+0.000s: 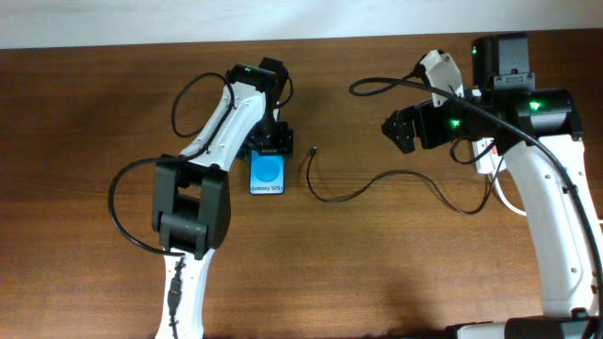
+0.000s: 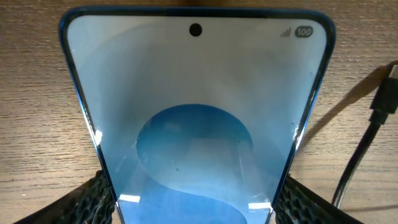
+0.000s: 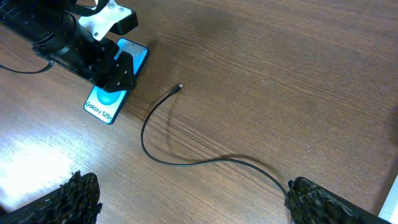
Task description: Plug charger to phone and switch on socket
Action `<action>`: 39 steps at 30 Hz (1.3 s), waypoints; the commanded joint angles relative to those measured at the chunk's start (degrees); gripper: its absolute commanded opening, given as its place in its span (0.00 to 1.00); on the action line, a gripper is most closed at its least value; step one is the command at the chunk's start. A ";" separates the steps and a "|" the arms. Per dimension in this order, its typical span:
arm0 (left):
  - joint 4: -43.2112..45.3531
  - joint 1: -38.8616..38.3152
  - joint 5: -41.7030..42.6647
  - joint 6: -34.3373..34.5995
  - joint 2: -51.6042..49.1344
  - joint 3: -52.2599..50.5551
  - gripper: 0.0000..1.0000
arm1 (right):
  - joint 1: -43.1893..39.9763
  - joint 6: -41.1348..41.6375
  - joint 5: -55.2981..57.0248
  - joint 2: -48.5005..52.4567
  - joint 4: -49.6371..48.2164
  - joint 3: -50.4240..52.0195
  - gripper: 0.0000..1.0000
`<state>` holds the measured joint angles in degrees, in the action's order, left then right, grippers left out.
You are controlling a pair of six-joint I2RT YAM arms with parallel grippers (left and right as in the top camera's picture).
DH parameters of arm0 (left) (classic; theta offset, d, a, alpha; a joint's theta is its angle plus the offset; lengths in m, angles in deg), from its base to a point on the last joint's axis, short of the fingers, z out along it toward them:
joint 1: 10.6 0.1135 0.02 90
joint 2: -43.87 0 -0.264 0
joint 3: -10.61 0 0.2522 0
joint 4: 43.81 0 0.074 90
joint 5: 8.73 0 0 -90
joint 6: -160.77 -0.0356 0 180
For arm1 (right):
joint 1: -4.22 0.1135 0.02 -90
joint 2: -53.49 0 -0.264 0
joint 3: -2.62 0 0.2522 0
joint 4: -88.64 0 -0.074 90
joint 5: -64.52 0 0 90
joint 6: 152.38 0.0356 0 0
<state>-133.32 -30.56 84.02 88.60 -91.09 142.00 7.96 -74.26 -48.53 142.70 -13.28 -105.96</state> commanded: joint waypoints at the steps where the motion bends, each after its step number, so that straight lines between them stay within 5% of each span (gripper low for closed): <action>1: -0.46 -0.02 2.45 0.63 -0.02 1.40 0.00 | 0.00 0.35 -0.55 0.22 0.00 -0.98 0.98; 6: -2.29 2.25 10.60 6.10 -0.02 4.17 0.00 | 0.00 0.35 -0.57 0.22 0.02 -0.98 0.99; 9: -4.63 7.08 23.06 10.47 -0.02 6.60 0.00 | 0.00 0.37 -0.57 0.20 0.02 -0.98 0.99; 12: -9.53 12.81 35.78 22.75 -0.02 6.62 0.00 | 0.00 0.39 -0.57 0.22 0.02 -0.96 0.98; 18: -14.01 16.87 66.10 22.93 -0.02 6.62 0.00 | 0.00 1.88 -0.57 0.20 -0.07 -0.96 0.98; 24: -16.96 16.90 86.84 22.95 -0.02 6.62 0.00 | 0.00 1.88 -0.57 0.20 -0.02 -0.98 0.99; 31: -16.02 17.90 85.72 25.03 -0.02 6.60 0.00 | 0.00 3.08 -0.79 0.22 -0.24 -0.98 0.98; 34: -16.04 17.86 71.69 26.49 -0.02 6.60 0.00 | 0.04 11.56 -0.98 0.22 -2.19 -0.96 0.98; 36: -15.91 17.20 57.11 37.20 -0.02 6.60 0.00 | 0.04 17.97 -1.01 0.61 -3.63 -0.96 0.98; 39: -7.82 14.53 52.02 46.34 -0.02 6.62 0.00 | 0.96 27.43 -3.15 3.98 -4.83 -0.96 0.99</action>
<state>-145.56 -13.95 140.71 126.76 -91.13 147.29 7.96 -53.16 -49.01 143.92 -17.41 -105.99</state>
